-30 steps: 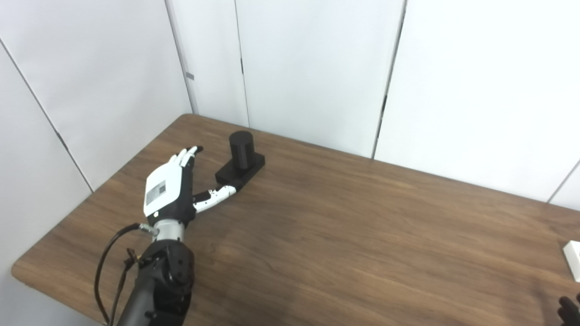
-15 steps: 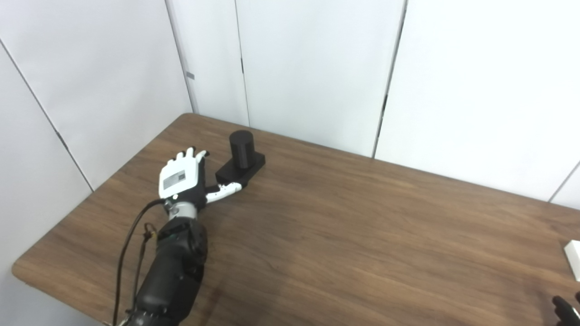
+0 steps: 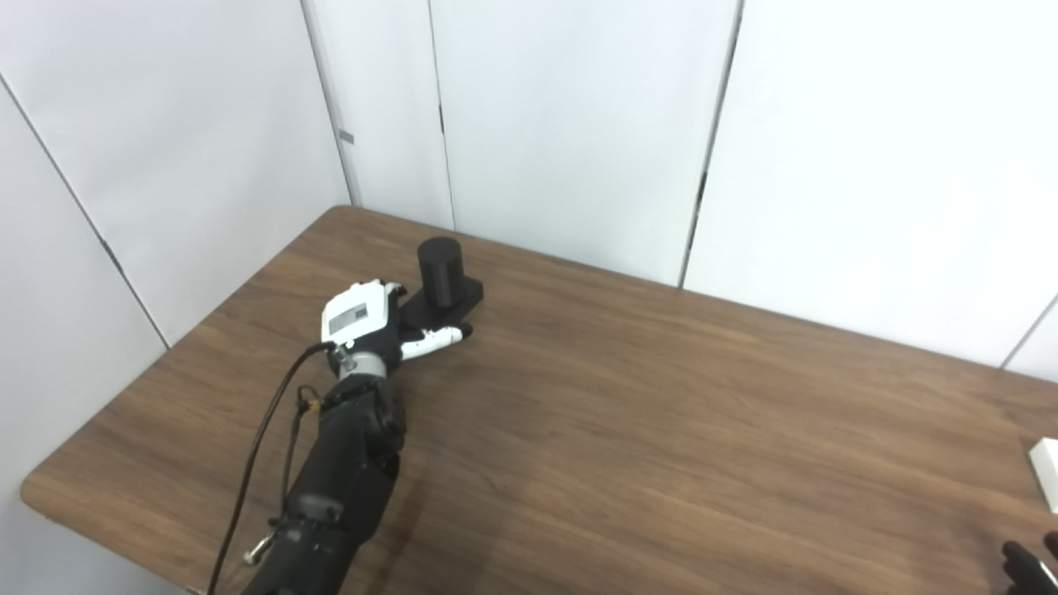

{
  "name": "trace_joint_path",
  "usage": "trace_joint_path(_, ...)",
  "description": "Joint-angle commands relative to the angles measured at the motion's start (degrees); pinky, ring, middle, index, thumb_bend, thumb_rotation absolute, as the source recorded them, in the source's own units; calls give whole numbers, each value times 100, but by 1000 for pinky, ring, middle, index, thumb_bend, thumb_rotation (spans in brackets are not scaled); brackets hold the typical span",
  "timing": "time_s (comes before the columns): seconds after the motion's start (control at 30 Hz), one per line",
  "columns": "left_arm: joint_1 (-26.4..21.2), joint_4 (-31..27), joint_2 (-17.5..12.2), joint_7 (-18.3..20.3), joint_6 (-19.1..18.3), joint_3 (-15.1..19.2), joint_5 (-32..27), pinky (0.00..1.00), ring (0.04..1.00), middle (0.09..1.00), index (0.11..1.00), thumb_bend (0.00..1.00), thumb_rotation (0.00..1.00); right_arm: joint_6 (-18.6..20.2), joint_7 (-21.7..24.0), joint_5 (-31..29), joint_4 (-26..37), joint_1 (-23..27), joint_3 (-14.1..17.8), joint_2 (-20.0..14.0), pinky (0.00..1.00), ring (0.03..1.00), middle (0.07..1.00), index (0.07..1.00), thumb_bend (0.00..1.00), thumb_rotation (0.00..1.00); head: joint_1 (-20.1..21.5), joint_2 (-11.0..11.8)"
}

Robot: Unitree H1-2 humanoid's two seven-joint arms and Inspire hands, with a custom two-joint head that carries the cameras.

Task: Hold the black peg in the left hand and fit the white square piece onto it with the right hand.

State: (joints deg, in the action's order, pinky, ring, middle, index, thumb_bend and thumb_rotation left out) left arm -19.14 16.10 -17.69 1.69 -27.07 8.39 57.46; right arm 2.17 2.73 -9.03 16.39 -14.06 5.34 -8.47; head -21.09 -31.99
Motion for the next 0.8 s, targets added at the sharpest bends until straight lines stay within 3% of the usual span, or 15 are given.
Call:
trace_joint_path(0.0, -349, 58, -175, -283, 16, 25, 88, 1000, 973, 943, 834, 977, 792, 44, 1, 77, 223, 5, -45, 62, 977, 934, 875, 959, 786, 990, 4, -3)
trace_joint_path(0.27, -649, 799, -269, -763, 15, -93, 128, 1000, 952, 909, 801, 956, 738, 104, 14, -3, 243, -12, -32, 73, 1000, 961, 886, 971, 781, 983, 40, -26)
trace_joint_path(0.43, -708, 1109, -384, -1079, 16, -384, 558, 962, 897, 848, 738, 914, 645, 79, 5, 33, 244, -8, -38, 82, 1000, 949, 876, 966, 766, 988, 41, -33)
trace_joint_path(0.6, -649, 1164, -498, -1591, 70, -656, 391, 908, 828, 756, 618, 824, 452, 107, 23, 7, 257, -18, -44, 72, 1000, 964, 880, 978, 736, 998, 41, -33)
trace_joint_path(0.67, -610, 1210, -542, -1946, 277, -700, 125, 868, 790, 708, 538, 785, 311, 87, 10, 50, 251, -19, -49, 74, 1000, 960, 882, 982, 722, 1000, 41, -33)
trace_joint_path(0.7, -603, 1233, -562, -2065, 354, -723, 17, 861, 783, 693, 512, 656, 196, 89, 5, 64, 249, -16, -51, 75, 1000, 960, 880, 983, 719, 1000, 66, -43)
trace_joint_path(0.77, -567, 1225, -579, -2282, 503, -741, -198, 833, 773, 676, 488, 548, 91, 102, -9, 83, 245, -12, -49, 79, 1000, 958, 874, 984, 712, 1000, 71, -44)
